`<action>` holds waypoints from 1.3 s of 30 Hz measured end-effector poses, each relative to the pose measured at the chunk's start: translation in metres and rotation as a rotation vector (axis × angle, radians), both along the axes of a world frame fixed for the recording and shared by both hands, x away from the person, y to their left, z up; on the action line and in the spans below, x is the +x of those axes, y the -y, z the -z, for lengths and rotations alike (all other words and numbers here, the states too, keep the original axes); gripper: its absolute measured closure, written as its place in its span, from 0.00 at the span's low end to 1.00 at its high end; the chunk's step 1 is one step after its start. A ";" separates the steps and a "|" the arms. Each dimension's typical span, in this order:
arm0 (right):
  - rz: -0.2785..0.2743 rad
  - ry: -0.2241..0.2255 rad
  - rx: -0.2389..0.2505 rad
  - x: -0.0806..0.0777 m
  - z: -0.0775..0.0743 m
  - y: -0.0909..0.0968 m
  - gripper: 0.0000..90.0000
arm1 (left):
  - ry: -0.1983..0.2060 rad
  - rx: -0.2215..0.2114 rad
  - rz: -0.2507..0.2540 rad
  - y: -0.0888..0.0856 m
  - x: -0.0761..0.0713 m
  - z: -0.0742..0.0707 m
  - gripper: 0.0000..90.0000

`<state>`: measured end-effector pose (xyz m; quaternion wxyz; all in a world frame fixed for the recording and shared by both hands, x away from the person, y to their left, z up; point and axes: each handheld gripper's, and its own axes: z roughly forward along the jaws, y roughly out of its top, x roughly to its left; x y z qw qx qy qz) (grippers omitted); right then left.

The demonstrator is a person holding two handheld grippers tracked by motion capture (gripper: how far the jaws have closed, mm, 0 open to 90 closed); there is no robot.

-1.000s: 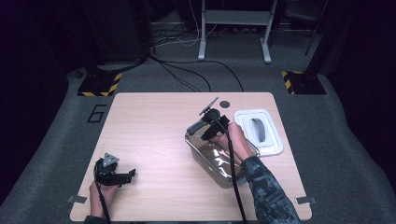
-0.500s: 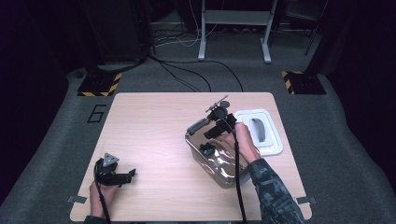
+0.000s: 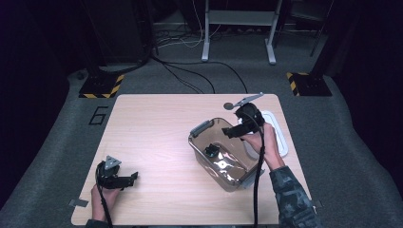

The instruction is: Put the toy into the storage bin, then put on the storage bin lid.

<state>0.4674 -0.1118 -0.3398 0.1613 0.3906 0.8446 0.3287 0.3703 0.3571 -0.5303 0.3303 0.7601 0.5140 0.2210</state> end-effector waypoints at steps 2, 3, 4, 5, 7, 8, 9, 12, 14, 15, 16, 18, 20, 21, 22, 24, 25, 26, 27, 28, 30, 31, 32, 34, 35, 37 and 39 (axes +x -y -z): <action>0.018 0.011 0.004 -0.001 -0.003 0.008 0.07 | 0.000 0.000 0.000 0.000 0.000 0.000 0.07; 0.027 0.015 0.005 -0.001 -0.003 0.011 0.07 | 0.000 0.000 0.000 0.000 0.000 0.000 0.07; 0.040 0.017 0.010 -0.002 -0.004 0.014 0.07 | 0.000 0.000 0.000 0.000 0.000 0.000 0.07; 0.049 0.019 0.010 -0.001 -0.004 0.019 0.06 | 0.000 -0.001 -0.001 0.000 0.000 0.000 0.07; 0.074 0.020 0.019 -0.001 -0.004 0.026 0.06 | 0.000 -0.001 0.000 0.000 0.000 0.000 0.07; 0.081 0.019 0.022 -0.001 -0.003 0.028 0.06 | 0.000 -0.001 0.000 0.000 0.000 0.000 0.07; 0.091 0.021 0.024 -0.001 -0.003 0.031 0.05 | 0.000 -0.001 0.000 0.000 0.000 0.000 0.07; 0.117 0.028 0.026 0.001 0.000 0.040 0.06 | 0.001 -0.001 -0.001 0.000 0.000 0.000 0.07; 0.142 0.039 0.026 0.003 0.002 0.048 0.06 | 0.002 -0.002 -0.001 0.000 0.000 0.000 0.07; 0.149 0.037 0.030 0.004 0.003 0.051 0.06 | 0.002 -0.002 -0.001 0.000 0.000 0.000 0.07; 0.161 0.039 0.034 0.006 0.004 0.056 0.06 | 0.002 -0.002 -0.001 0.000 0.000 0.000 0.07; 0.190 0.036 0.042 0.008 0.007 0.064 0.06 | 0.002 -0.002 -0.001 0.000 0.000 0.000 0.07; 0.212 0.037 0.046 0.009 0.010 0.071 0.06 | 0.002 -0.002 -0.001 0.000 0.000 0.000 0.07; 0.224 0.037 0.048 0.010 0.011 0.075 0.06 | 0.002 -0.002 -0.001 0.000 0.000 0.000 0.07; 0.234 0.037 0.053 0.012 0.014 0.079 0.06 | 0.002 -0.002 -0.001 0.000 0.000 0.000 0.07; 0.258 0.035 0.058 0.014 0.019 0.088 0.07 | 0.002 -0.002 -0.001 0.000 0.000 0.000 0.07; 0.272 0.030 0.056 0.015 0.021 0.090 0.07 | 0.002 -0.002 -0.001 0.000 0.000 0.000 0.07; 0.282 0.033 0.059 0.016 0.024 0.093 0.07 | 0.001 -0.001 -0.001 0.000 0.000 0.000 0.07; 0.290 0.030 0.061 0.017 0.026 0.096 0.07 | 0.002 0.003 -0.002 0.000 0.000 0.000 0.07; 0.299 0.029 0.057 0.018 0.030 0.099 0.08 | 0.002 0.003 -0.002 0.000 0.000 0.000 0.07; 0.315 0.018 0.055 0.021 0.037 0.103 0.08 | 0.001 0.002 -0.002 0.000 0.000 0.000 0.07; 0.322 0.017 0.049 0.022 0.040 0.105 0.08 | 0.001 0.002 -0.002 0.000 0.000 0.000 0.07; 0.324 0.012 0.055 0.023 0.044 0.107 0.09 | 0.001 0.001 -0.002 0.000 0.000 0.000 0.07; 0.340 0.005 0.053 0.025 0.051 0.109 0.09 | 0.001 0.002 -0.002 0.000 0.000 0.000 0.07; 0.343 -0.002 0.057 0.026 0.055 0.111 0.10 | 0.002 -0.001 0.000 0.000 0.000 0.000 0.07; 0.355 -0.016 0.047 0.030 0.064 0.113 0.10 | 0.001 0.000 -0.001 0.000 0.000 0.000 0.07; 0.366 -0.032 0.046 0.032 0.072 0.115 0.11 | 0.001 0.002 -0.002 0.000 0.000 0.000 0.07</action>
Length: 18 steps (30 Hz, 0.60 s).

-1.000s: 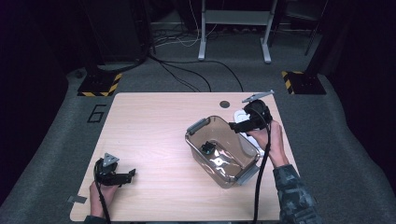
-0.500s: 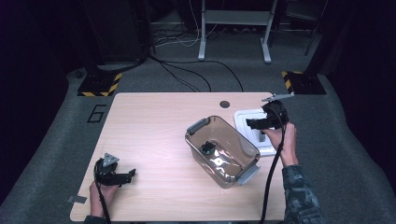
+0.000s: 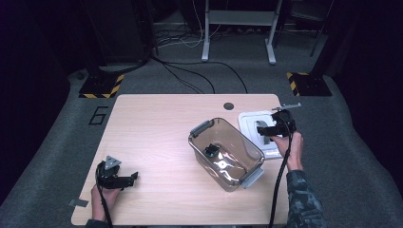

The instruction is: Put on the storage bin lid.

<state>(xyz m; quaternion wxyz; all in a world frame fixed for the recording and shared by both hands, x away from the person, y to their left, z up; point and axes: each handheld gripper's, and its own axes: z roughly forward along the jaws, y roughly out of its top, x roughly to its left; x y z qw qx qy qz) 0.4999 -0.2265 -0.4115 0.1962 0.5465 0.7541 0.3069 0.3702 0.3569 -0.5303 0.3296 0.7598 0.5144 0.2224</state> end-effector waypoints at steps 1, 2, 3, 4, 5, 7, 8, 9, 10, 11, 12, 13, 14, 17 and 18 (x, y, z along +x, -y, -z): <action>0.003 -0.002 -0.006 0.002 0.003 0.001 0.11 | 0.000 -0.001 0.000 0.000 0.000 0.000 0.07; 0.007 -0.002 -0.011 0.003 0.005 0.001 0.11 | 0.000 -0.001 0.000 0.000 0.000 0.000 0.07; 0.010 -0.010 -0.007 0.005 0.009 0.002 0.11 | 0.000 -0.001 0.000 0.000 0.000 0.000 0.07; 0.013 -0.015 -0.005 0.006 0.011 0.002 0.12 | 0.000 0.000 0.000 0.000 0.000 0.000 0.07; 0.017 -0.021 -0.004 0.007 0.014 0.002 0.12 | 0.000 -0.001 0.000 0.000 0.000 0.000 0.07; 0.022 -0.028 -0.012 0.010 0.019 0.002 0.12 | -0.001 -0.001 0.000 0.000 0.000 0.000 0.07; 0.024 -0.039 -0.016 0.012 0.022 0.001 0.12 | -0.001 -0.001 0.001 0.000 0.000 0.000 0.07; 0.026 -0.040 -0.016 0.014 0.024 0.001 0.12 | -0.001 -0.002 0.002 0.000 0.000 0.000 0.07; 0.027 -0.047 -0.016 0.016 0.026 0.001 0.12 | -0.001 -0.002 0.002 0.000 0.000 0.000 0.07; 0.032 -0.050 -0.020 0.018 0.028 0.001 0.11 | 0.000 -0.003 0.002 0.000 0.000 0.000 0.07; 0.039 -0.052 -0.027 0.020 0.031 0.000 0.10 | 0.001 -0.003 0.001 0.000 0.000 0.000 0.07; 0.035 -0.047 -0.032 0.022 0.032 0.000 0.09 | 0.000 -0.003 0.001 0.000 0.000 0.000 0.07; 0.048 -0.054 -0.033 0.023 0.034 -0.001 0.07 | 0.000 -0.003 0.002 0.000 0.000 0.000 0.07; 0.068 -0.040 -0.040 0.027 0.039 0.000 0.05 | 0.000 -0.003 0.001 0.000 0.000 0.000 0.07; 0.075 -0.052 -0.032 0.029 0.041 0.000 0.06 | 0.000 -0.003 0.002 0.000 0.000 0.000 0.07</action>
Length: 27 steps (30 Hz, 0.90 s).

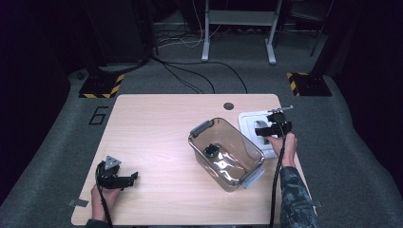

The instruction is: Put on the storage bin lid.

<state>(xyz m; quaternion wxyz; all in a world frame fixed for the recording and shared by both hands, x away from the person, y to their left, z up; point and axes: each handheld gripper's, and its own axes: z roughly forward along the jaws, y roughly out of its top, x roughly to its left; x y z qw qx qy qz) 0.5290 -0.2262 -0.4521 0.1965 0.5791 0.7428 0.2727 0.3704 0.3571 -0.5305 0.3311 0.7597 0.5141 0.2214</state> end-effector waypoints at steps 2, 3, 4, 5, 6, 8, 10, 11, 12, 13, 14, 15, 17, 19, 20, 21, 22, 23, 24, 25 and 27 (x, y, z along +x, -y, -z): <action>0.005 0.013 -0.005 0.003 0.003 0.001 0.09 | 0.000 -0.001 -0.001 0.000 0.000 0.000 0.07; 0.008 0.012 -0.003 0.004 0.005 0.001 0.13 | 0.000 -0.001 0.000 0.000 0.000 0.000 0.07; 0.008 0.017 -0.004 0.006 0.006 0.002 0.16 | 0.000 -0.001 0.000 0.000 0.000 0.000 0.07; 0.016 0.020 0.000 0.006 0.007 0.002 0.18 | 0.000 -0.001 0.000 0.000 0.000 0.000 0.07; 0.029 0.017 -0.005 0.008 0.009 0.002 0.22 | 0.000 -0.001 0.000 0.000 0.000 0.000 0.07; 0.025 0.019 0.002 0.010 0.012 0.002 0.33 | 0.000 0.000 0.000 0.000 0.000 0.000 0.07; 0.037 0.014 -0.003 0.012 0.015 0.002 0.39 | 0.000 0.000 0.000 0.000 0.000 0.000 0.07; 0.043 0.019 -0.006 0.013 0.017 0.003 0.41 | 0.000 0.000 0.000 0.000 0.000 0.000 0.07; 0.049 0.019 0.002 0.014 0.018 0.003 0.44 | 0.000 -0.001 0.000 0.000 0.000 0.000 0.07; 0.050 0.017 0.010 0.014 0.018 0.004 0.46 | -0.001 -0.001 0.000 0.000 0.000 0.000 0.07; 0.056 0.018 0.015 0.015 0.019 0.004 0.48 | 0.000 -0.001 0.000 0.000 0.000 0.000 0.07; 0.063 0.014 0.018 0.016 0.020 0.005 0.50 | 0.000 -0.001 0.000 0.000 0.000 0.000 0.07; 0.059 0.017 0.027 0.017 0.021 0.006 0.55 | 0.000 -0.001 0.000 0.000 0.000 0.000 0.07; 0.062 0.013 0.045 0.017 0.022 0.007 0.59 | 0.000 -0.001 0.000 0.000 0.000 0.000 0.07; 0.062 0.011 0.043 0.017 0.022 0.007 0.63 | 0.000 0.000 0.000 0.000 0.000 0.000 0.07; 0.063 0.011 0.043 0.017 0.022 0.007 0.64 | 0.000 0.000 0.000 0.000 0.000 0.000 0.07; 0.061 0.011 0.038 0.017 0.022 0.008 0.69 | 0.000 0.000 0.000 0.000 0.000 0.000 0.07; 0.068 0.018 0.035 0.017 0.023 0.008 0.70 | 0.000 -0.001 0.000 0.000 0.000 0.000 0.07; 0.065 0.016 0.039 0.016 0.022 0.008 0.70 | 0.000 0.000 0.000 0.000 0.000 0.000 0.07; 0.062 0.017 0.042 0.016 0.022 0.009 0.71 | 0.000 -0.001 0.000 0.000 0.000 0.000 0.07; 0.069 0.020 0.042 0.015 0.022 0.009 0.73 | 0.001 0.000 0.001 0.000 0.000 0.000 0.07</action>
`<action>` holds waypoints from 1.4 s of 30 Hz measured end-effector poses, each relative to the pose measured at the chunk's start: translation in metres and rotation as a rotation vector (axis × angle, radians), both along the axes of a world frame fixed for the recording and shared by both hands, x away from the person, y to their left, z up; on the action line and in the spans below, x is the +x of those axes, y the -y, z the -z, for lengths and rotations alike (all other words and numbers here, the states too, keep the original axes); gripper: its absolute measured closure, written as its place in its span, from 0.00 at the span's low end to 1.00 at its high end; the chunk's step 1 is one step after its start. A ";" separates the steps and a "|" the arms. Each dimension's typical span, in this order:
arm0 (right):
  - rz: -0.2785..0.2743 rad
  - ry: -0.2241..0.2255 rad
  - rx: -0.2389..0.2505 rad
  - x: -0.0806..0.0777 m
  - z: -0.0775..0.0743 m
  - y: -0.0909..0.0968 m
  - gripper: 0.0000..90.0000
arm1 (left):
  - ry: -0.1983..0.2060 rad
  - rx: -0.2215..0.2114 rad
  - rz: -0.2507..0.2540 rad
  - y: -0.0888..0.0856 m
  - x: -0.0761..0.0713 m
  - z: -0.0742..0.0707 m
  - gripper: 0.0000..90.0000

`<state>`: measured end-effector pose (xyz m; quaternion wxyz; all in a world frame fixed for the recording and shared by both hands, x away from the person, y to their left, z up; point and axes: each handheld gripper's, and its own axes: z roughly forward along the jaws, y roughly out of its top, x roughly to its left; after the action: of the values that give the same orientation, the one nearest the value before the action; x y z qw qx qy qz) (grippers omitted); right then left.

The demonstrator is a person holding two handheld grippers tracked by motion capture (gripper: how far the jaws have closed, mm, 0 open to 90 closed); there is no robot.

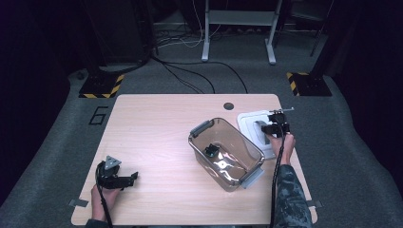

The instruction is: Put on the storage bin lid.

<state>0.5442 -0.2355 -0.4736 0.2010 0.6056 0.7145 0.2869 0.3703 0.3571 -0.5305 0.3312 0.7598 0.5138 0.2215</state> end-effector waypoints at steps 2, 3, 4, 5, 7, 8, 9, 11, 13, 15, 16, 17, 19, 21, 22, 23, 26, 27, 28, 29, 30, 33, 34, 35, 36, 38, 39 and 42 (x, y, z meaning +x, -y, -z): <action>-0.008 0.000 -0.005 -0.001 -0.001 0.000 0.74 | -0.001 0.001 0.000 0.000 0.000 0.000 0.07; -0.012 0.003 -0.011 -0.001 -0.001 0.000 0.74 | -0.001 0.001 0.000 0.000 0.000 0.000 0.07; -0.008 0.001 -0.008 -0.002 -0.002 0.000 0.74 | -0.001 0.001 0.000 0.000 0.000 0.000 0.07; -0.016 0.003 -0.014 -0.002 -0.003 0.000 0.74 | -0.001 0.001 0.000 0.000 0.000 0.000 0.07; -0.019 0.005 -0.013 -0.004 -0.005 0.001 0.74 | 0.000 0.004 -0.002 0.000 0.000 0.000 0.07; -0.025 0.013 -0.011 -0.004 -0.006 0.001 0.74 | 0.000 0.004 -0.001 0.000 0.000 0.000 0.07; -0.033 0.016 -0.010 -0.006 -0.008 0.002 0.74 | 0.000 0.004 -0.001 0.000 0.000 0.000 0.07; -0.030 0.017 -0.010 -0.008 -0.011 0.002 0.74 | 0.000 0.004 -0.002 0.000 0.000 0.000 0.07; -0.047 0.026 -0.012 -0.010 -0.014 0.003 0.74 | 0.000 0.004 -0.001 0.000 0.000 0.000 0.07; -0.056 0.033 -0.007 -0.013 -0.019 0.003 0.74 | 0.000 0.004 -0.002 0.000 0.000 0.000 0.07; -0.060 0.034 -0.004 -0.014 -0.021 0.004 0.74 | 0.000 0.004 -0.002 0.000 0.000 0.000 0.07; -0.064 0.037 -0.003 -0.015 -0.023 0.004 0.74 | 0.000 0.004 -0.002 0.000 0.000 0.000 0.07; -0.078 0.048 -0.003 -0.019 -0.030 0.005 0.74 | 0.001 0.004 -0.002 0.000 0.000 0.000 0.07; -0.084 0.052 -0.006 -0.022 -0.035 0.004 0.74 | 0.001 0.004 -0.002 0.000 0.000 0.000 0.07; -0.089 0.054 -0.011 -0.023 -0.038 0.005 0.74 | 0.000 0.004 -0.002 0.000 0.000 0.000 0.07; -0.093 0.055 -0.009 -0.025 -0.042 0.004 0.74 | 0.000 0.004 -0.002 0.000 0.000 0.000 0.07; -0.106 0.067 -0.005 -0.028 -0.051 0.005 0.74 | 0.000 0.004 -0.002 0.000 0.000 0.000 0.07; -0.106 0.068 -0.005 -0.029 -0.054 0.004 0.74 | 0.000 0.004 -0.002 0.000 0.000 0.000 0.07; -0.111 0.070 -0.009 -0.029 -0.057 0.004 0.74 | 0.000 0.004 -0.002 0.000 0.000 0.000 0.07; -0.111 0.067 -0.013 -0.031 -0.062 0.003 0.74 | 0.001 0.004 -0.002 0.000 0.000 0.000 0.07; -0.125 0.078 -0.022 -0.031 -0.066 0.003 0.74 | 0.000 0.004 -0.002 0.000 0.000 0.000 0.07; -0.128 0.086 -0.032 -0.034 -0.075 0.001 0.74 | 0.001 0.004 -0.002 0.000 0.000 0.000 0.07; -0.136 0.091 -0.036 -0.035 -0.079 0.000 0.74 | 0.001 0.005 -0.002 0.000 0.000 0.000 0.07; -0.134 0.085 -0.035 -0.036 -0.082 -0.001 0.74 | 0.001 0.005 -0.001 0.000 0.000 0.000 0.07; -0.138 0.092 -0.041 -0.037 -0.084 -0.001 0.74 | 0.001 0.005 -0.001 0.000 0.000 0.000 0.07; -0.146 0.103 -0.045 -0.038 -0.091 -0.002 0.74 | 0.001 0.005 -0.001 0.000 0.000 0.000 0.07; -0.144 0.100 -0.043 -0.040 -0.095 -0.003 0.74 | 0.001 0.005 -0.001 0.000 0.000 0.000 0.07; -0.154 0.109 -0.052 -0.042 -0.103 -0.004 0.74 | 0.001 0.005 -0.001 0.000 0.000 0.000 0.07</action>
<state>0.5021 -0.2311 -0.3709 0.2327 0.5267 0.7543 0.3154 0.3700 0.3569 -0.5302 0.3296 0.7603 0.5134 0.2233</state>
